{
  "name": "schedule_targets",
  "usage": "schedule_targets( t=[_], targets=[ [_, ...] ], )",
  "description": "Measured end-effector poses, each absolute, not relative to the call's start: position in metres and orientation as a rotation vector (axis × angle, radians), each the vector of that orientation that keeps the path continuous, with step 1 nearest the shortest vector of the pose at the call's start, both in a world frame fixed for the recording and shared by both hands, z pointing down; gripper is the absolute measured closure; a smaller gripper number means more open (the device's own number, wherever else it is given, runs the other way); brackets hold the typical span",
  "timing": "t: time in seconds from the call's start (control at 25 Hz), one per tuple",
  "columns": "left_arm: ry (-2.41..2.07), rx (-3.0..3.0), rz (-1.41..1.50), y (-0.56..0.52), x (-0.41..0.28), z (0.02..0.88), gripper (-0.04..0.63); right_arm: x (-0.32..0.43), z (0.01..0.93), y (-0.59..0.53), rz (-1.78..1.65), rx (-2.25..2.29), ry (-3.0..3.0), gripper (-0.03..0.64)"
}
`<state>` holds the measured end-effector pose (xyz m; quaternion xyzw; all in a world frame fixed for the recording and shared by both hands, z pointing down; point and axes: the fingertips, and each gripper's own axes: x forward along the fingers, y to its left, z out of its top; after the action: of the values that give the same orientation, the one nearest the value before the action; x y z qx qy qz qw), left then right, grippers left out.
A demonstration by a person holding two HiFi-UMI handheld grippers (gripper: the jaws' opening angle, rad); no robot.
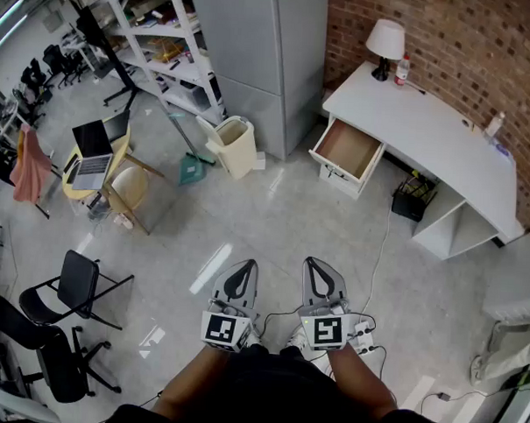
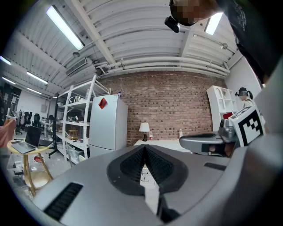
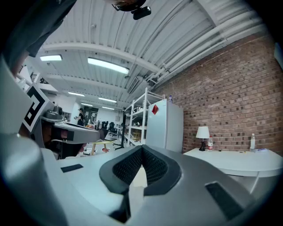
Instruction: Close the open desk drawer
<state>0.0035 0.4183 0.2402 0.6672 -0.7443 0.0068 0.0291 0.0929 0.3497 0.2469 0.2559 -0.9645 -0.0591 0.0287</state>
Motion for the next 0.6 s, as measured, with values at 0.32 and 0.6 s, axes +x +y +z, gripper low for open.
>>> schedule_targets(
  t=[0.32,0.6],
  targets=[
    [-2.284,2.075,0.077,0.417,0.001,0.252,0.588,0.087,0.248,0.346,-0.194,0.819,-2.966,0.591],
    [-2.347,2.038,0.114,0.415,0.0,0.249,0.588,0.092,0.244,0.343,-0.135,0.807,-2.982,0.589]
  ],
)
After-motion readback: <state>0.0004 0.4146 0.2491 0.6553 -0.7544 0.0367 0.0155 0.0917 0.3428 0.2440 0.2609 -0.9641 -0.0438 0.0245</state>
